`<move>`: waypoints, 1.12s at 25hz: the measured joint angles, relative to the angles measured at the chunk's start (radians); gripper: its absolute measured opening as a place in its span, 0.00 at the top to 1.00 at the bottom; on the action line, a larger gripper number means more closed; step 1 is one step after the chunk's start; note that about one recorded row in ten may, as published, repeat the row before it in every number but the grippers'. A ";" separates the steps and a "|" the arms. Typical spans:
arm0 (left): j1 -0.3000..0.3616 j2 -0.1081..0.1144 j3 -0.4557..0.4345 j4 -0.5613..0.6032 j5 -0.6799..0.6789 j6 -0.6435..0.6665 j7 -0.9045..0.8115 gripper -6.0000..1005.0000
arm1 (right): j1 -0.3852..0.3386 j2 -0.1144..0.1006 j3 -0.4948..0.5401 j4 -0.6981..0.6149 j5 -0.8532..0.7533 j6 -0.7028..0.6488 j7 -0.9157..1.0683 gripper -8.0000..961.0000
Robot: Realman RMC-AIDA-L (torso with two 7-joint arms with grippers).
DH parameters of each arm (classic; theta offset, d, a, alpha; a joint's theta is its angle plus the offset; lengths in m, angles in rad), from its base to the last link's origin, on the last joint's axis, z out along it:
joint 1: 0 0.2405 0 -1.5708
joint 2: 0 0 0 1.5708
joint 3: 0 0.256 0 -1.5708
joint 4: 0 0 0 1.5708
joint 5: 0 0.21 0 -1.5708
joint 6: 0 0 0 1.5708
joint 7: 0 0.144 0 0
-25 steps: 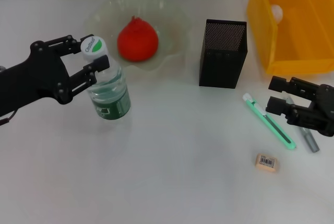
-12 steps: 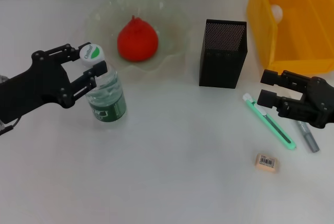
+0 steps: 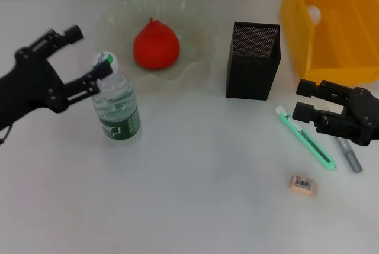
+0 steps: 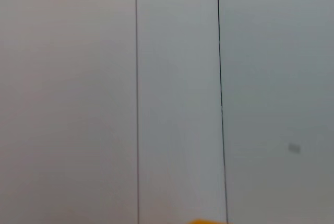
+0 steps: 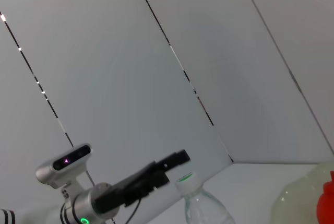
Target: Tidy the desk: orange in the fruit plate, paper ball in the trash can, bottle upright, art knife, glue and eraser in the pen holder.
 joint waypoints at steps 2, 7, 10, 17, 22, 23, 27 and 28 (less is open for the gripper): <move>0.007 0.002 -0.050 0.000 -0.036 0.069 -0.026 0.32 | 0.000 0.000 0.004 0.000 0.000 -0.004 0.000 0.22; 0.015 0.058 -0.118 0.023 -0.049 0.273 -0.211 0.15 | 0.007 -0.002 0.008 -0.003 0.028 -0.007 0.003 0.22; 0.013 0.112 -0.002 0.032 0.030 0.308 -0.266 0.15 | 0.017 -0.009 0.009 -0.020 0.094 0.006 0.075 0.22; 0.014 0.079 0.094 0.027 0.256 0.247 -0.240 0.16 | 0.090 -0.047 -0.121 -0.312 0.164 -0.016 0.452 0.22; -0.002 0.035 0.099 0.029 0.341 0.171 -0.214 0.16 | 0.158 -0.082 -0.356 -0.704 -0.004 -0.024 0.857 0.22; -0.011 0.032 0.100 0.026 0.356 0.161 -0.214 0.16 | 0.169 -0.083 -0.394 -0.785 -0.066 -0.033 0.924 0.22; -0.040 0.021 0.100 0.012 0.404 0.123 -0.214 0.16 | 0.220 -0.064 -0.587 -1.079 -0.426 -0.077 1.185 0.22; -0.047 0.018 0.100 0.011 0.412 0.111 -0.214 0.16 | 0.228 -0.049 -0.631 -1.126 -0.516 -0.086 1.232 0.22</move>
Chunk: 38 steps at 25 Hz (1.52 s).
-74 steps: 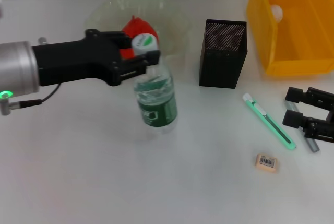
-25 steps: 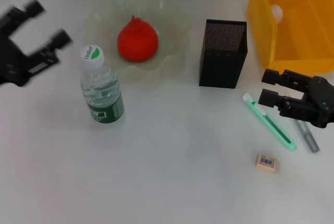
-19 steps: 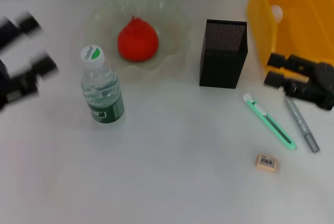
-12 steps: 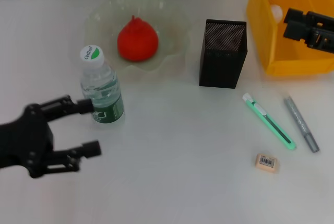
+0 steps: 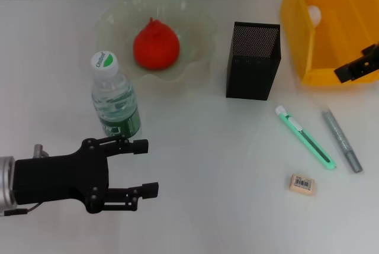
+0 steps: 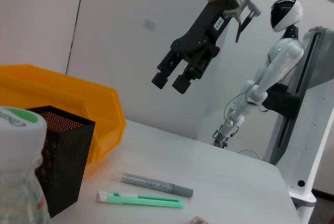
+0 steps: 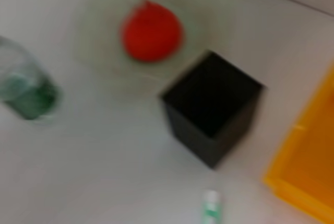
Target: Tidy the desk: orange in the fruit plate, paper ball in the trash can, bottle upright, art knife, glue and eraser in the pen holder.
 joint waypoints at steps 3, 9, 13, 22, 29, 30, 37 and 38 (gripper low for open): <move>-0.015 -0.007 0.001 -0.001 0.013 -0.032 0.000 0.16 | 0.000 0.043 -0.073 -0.037 -0.152 0.006 0.060 0.23; -0.043 -0.014 0.002 -0.003 0.050 -0.069 -0.003 0.16 | -0.032 0.054 -0.224 0.139 -0.195 0.191 0.128 0.23; -0.055 -0.014 0.003 -0.004 0.061 -0.073 -0.008 0.16 | -0.020 0.055 -0.294 0.290 -0.184 0.307 0.133 0.23; -0.060 -0.016 0.003 -0.005 0.070 -0.101 -0.008 0.16 | 0.027 0.058 -0.410 0.495 -0.133 0.485 0.154 0.23; -0.059 -0.016 0.003 -0.004 0.071 -0.104 -0.005 0.16 | 0.056 0.059 -0.455 0.588 -0.109 0.571 0.164 0.32; -0.059 -0.016 0.003 -0.004 0.071 -0.104 -0.005 0.16 | 0.061 0.059 -0.461 0.597 -0.109 0.578 0.167 0.36; -0.059 -0.019 0.001 -0.009 0.072 -0.112 -0.006 0.16 | 0.085 0.058 -0.483 0.640 -0.113 0.601 0.177 0.67; -0.059 -0.019 0.001 -0.009 0.072 -0.112 -0.006 0.16 | 0.089 0.057 -0.484 0.645 -0.113 0.602 0.177 0.67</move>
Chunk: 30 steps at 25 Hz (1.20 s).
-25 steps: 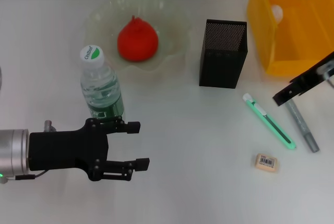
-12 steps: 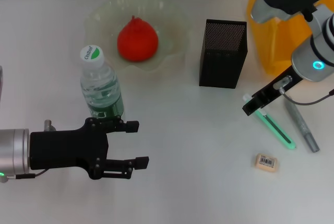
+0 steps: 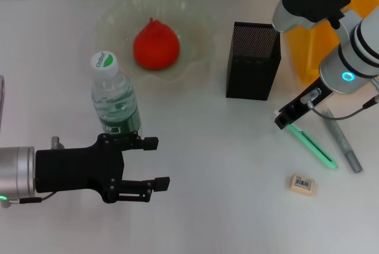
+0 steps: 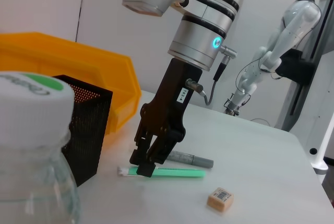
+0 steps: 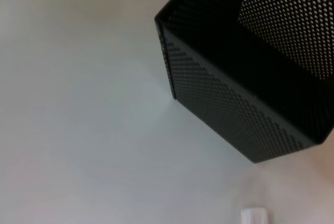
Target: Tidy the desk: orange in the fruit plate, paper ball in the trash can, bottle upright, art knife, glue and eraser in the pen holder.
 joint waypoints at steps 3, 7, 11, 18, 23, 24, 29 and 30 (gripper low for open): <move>-0.001 0.000 -0.003 -0.006 0.000 -0.002 0.002 0.16 | 0.001 -0.001 0.000 0.002 -0.001 0.001 0.000 0.67; -0.001 0.001 -0.004 -0.007 0.000 -0.009 0.001 0.16 | 0.003 -0.003 0.001 0.000 -0.003 -0.003 0.001 0.67; -0.001 0.001 -0.004 -0.008 -0.001 -0.009 0.002 0.16 | 0.003 -0.004 0.000 0.004 -0.015 -0.002 0.001 0.67; -0.006 0.002 -0.004 -0.008 0.000 -0.012 0.002 0.16 | 0.003 -0.004 -0.001 0.013 -0.017 0.000 0.001 0.76; -0.009 0.002 -0.004 -0.008 0.000 -0.013 0.001 0.16 | 0.001 -0.002 -0.001 0.013 -0.017 0.002 -0.004 0.78; -0.009 0.002 -0.004 -0.008 0.000 -0.013 0.002 0.16 | -0.001 -0.002 -0.001 0.011 -0.017 0.002 -0.005 0.78; -0.010 0.002 -0.005 -0.008 0.000 -0.014 0.003 0.16 | -0.006 -0.001 -0.001 0.004 -0.016 0.003 -0.008 0.83; -0.010 0.002 -0.006 -0.008 0.000 -0.016 0.003 0.16 | -0.007 -0.001 -0.001 0.003 -0.015 0.003 -0.009 0.84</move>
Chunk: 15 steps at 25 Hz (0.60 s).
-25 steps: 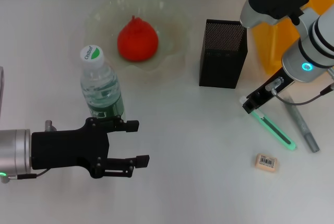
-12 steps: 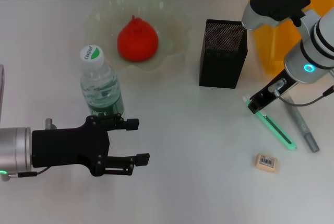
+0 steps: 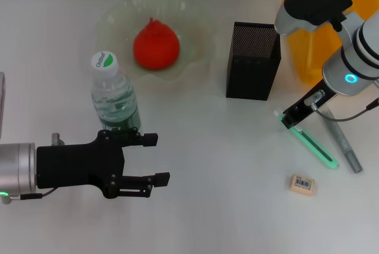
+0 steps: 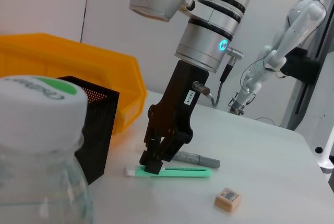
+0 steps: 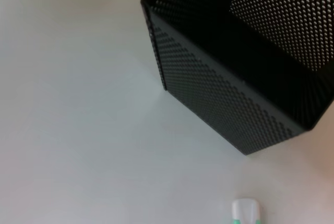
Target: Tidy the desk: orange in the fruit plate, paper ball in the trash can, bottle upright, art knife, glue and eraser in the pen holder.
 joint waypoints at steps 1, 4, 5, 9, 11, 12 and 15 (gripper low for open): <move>0.000 0.000 0.000 0.000 0.000 -0.001 0.000 0.16 | -0.002 0.000 0.001 -0.002 0.001 0.000 -0.002 0.85; 0.001 0.000 0.000 0.000 0.000 -0.004 0.000 0.16 | -0.016 0.000 0.010 -0.026 0.009 -0.001 -0.015 0.87; 0.003 0.000 0.000 0.000 -0.002 -0.006 0.000 0.16 | -0.028 0.000 0.011 -0.046 0.014 -0.003 -0.019 0.88; 0.005 0.001 0.000 0.000 -0.005 -0.006 0.001 0.16 | -0.068 -0.003 0.044 -0.118 0.057 -0.023 -0.051 0.91; 0.006 0.001 -0.001 0.000 -0.006 -0.005 0.001 0.16 | -0.078 -0.004 0.070 -0.132 0.075 -0.039 -0.074 0.93; 0.006 0.001 -0.002 0.000 -0.006 -0.006 0.001 0.16 | -0.080 -0.004 0.076 -0.132 0.079 -0.047 -0.082 0.94; 0.006 0.001 -0.002 0.000 -0.006 -0.006 0.001 0.16 | -0.080 -0.004 0.082 -0.128 0.078 -0.058 -0.097 0.95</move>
